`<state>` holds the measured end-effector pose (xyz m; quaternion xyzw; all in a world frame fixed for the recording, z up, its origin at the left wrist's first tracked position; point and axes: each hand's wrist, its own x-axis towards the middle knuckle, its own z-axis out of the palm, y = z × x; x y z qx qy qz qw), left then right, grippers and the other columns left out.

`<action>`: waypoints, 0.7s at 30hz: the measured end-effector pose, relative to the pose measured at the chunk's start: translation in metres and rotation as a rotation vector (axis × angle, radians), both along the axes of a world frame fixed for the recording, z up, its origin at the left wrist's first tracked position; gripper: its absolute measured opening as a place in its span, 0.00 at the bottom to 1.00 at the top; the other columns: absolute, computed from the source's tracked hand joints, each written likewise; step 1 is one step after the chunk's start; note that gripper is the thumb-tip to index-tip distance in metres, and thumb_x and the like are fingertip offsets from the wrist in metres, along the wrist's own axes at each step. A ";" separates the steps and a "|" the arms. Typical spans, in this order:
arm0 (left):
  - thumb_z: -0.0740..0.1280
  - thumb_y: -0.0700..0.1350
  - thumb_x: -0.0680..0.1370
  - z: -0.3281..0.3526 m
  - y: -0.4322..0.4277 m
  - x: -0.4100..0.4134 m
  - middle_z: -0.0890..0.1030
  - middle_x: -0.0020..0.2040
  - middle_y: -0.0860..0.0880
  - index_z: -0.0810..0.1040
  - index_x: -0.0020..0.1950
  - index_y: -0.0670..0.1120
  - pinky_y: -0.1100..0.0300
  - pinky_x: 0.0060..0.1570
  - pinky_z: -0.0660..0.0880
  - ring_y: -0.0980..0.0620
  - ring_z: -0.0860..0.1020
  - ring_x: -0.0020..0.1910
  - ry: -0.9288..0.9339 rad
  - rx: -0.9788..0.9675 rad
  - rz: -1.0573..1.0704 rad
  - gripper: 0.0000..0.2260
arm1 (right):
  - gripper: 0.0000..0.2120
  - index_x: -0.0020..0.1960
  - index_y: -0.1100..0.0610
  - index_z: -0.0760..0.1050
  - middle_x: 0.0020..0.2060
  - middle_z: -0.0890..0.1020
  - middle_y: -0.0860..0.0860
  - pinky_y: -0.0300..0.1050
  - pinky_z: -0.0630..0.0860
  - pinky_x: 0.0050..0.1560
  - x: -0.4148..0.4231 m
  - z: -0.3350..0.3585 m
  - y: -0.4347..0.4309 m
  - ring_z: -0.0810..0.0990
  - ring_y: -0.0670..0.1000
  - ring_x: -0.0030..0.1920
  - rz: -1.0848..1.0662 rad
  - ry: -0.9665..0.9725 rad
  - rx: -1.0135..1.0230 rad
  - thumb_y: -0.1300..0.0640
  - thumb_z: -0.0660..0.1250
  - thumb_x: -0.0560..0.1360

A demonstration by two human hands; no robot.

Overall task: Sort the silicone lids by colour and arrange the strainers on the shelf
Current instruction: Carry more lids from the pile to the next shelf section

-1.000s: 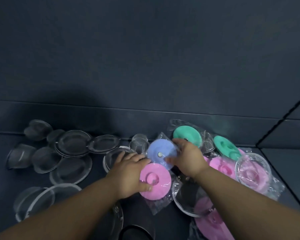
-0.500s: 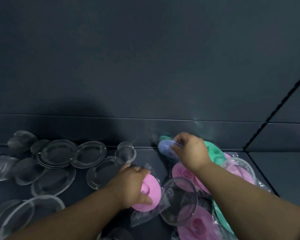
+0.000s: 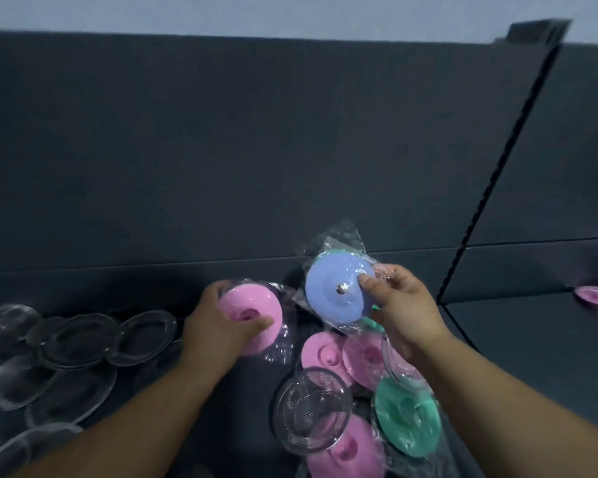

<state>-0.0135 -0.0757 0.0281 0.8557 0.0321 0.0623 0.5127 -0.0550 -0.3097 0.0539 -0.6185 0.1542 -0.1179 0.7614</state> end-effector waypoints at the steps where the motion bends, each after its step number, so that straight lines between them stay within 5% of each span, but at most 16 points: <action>1: 0.81 0.46 0.61 0.002 -0.003 0.001 0.80 0.52 0.50 0.75 0.58 0.49 0.51 0.54 0.77 0.47 0.79 0.49 0.014 -0.101 0.058 0.28 | 0.05 0.44 0.56 0.74 0.39 0.82 0.56 0.47 0.78 0.35 -0.006 0.004 -0.004 0.80 0.54 0.38 0.036 0.010 0.098 0.64 0.68 0.75; 4: 0.77 0.45 0.68 0.005 -0.017 -0.002 0.81 0.51 0.44 0.76 0.53 0.48 0.45 0.52 0.78 0.44 0.79 0.46 0.089 -0.313 0.150 0.16 | 0.06 0.43 0.56 0.74 0.34 0.83 0.54 0.44 0.77 0.31 -0.021 0.006 -0.014 0.80 0.51 0.33 0.104 0.039 0.234 0.64 0.66 0.75; 10: 0.64 0.47 0.79 0.011 -0.063 -0.030 0.79 0.54 0.49 0.73 0.59 0.54 0.49 0.46 0.78 0.48 0.79 0.48 0.474 -0.727 -0.186 0.09 | 0.04 0.44 0.58 0.75 0.34 0.83 0.57 0.40 0.77 0.26 -0.040 -0.016 -0.016 0.81 0.51 0.29 0.166 0.197 0.265 0.66 0.67 0.74; 16: 0.59 0.46 0.82 0.005 -0.077 -0.044 0.79 0.57 0.48 0.71 0.61 0.52 0.42 0.54 0.77 0.45 0.81 0.51 0.500 -0.760 -0.177 0.09 | 0.06 0.48 0.59 0.75 0.37 0.83 0.55 0.40 0.78 0.26 -0.053 -0.023 -0.028 0.81 0.49 0.31 0.234 0.182 0.304 0.63 0.69 0.71; 21: 0.58 0.49 0.82 0.007 -0.079 -0.047 0.79 0.54 0.43 0.70 0.67 0.49 0.57 0.30 0.79 0.46 0.81 0.38 0.481 -0.810 -0.097 0.14 | 0.06 0.45 0.57 0.76 0.34 0.83 0.52 0.39 0.78 0.29 -0.055 -0.015 -0.043 0.81 0.47 0.29 0.224 0.155 0.400 0.62 0.69 0.69</action>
